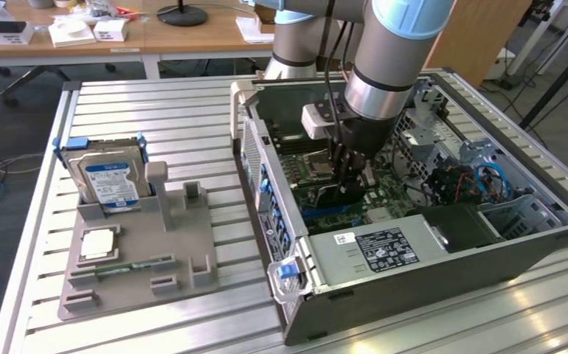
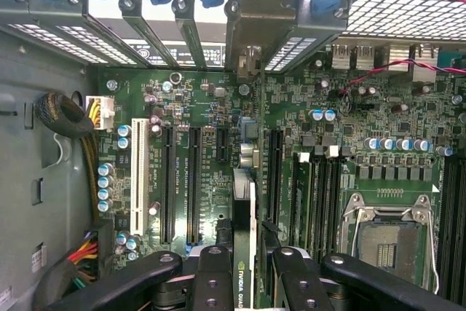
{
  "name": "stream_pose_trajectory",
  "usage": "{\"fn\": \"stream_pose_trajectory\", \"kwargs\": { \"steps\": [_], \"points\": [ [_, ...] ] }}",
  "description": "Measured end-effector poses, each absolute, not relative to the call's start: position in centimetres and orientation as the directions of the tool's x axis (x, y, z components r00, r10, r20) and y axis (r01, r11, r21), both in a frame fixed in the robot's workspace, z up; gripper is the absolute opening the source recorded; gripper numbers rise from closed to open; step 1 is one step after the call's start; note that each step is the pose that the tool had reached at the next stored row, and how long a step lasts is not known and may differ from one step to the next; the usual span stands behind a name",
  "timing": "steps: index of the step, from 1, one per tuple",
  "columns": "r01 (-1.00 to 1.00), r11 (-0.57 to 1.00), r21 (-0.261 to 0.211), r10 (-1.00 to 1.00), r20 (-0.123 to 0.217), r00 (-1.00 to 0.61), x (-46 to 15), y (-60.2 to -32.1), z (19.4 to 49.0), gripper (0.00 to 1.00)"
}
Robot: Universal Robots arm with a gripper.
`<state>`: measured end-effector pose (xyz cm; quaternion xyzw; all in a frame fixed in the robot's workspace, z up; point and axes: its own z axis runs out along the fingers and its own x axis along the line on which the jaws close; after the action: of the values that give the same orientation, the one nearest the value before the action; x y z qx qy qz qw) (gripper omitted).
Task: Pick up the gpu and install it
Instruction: 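Insert the gpu into the slot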
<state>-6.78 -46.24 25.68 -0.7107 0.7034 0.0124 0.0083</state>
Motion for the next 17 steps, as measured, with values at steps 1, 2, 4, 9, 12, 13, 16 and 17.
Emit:
{"fn": "stream_pose_trajectory", "kwargs": {
  "steps": [1, 2, 4, 9, 12, 13, 16, 17],
  "points": [
    [-1.000, -0.008, 0.006, -1.000, -0.029, 0.008, -6.78, -46.24, 25.67, 0.26],
    [-1.000, -0.007, 0.006, -1.000, -0.029, 0.007, -6.78, -46.24, 25.67, 0.26],
    [-1.000, -0.006, 0.006, -1.000, -0.029, 0.006, -6.78, -46.24, 25.67, 0.26],
    [-1.000, -0.006, 0.006, -1.000, -0.030, 0.005, -6.78, -46.24, 25.59, 0.26],
    [-1.000, -0.005, 0.006, -1.000, -0.029, 0.005, -6.78, -46.24, 25.54, 0.26],
    [-1.000, -0.005, 0.006, -1.000, -0.029, 0.005, -6.78, -46.24, 25.51, 0.26],
    [-1.000, -0.005, 0.006, -1.000, -0.029, 0.005, -6.78, -46.24, 25.50, 0.26],
    [-1.000, -0.005, 0.006, -1.000, -0.029, 0.005, -6.78, -46.24, 25.50, 0.26]
  ]
}}
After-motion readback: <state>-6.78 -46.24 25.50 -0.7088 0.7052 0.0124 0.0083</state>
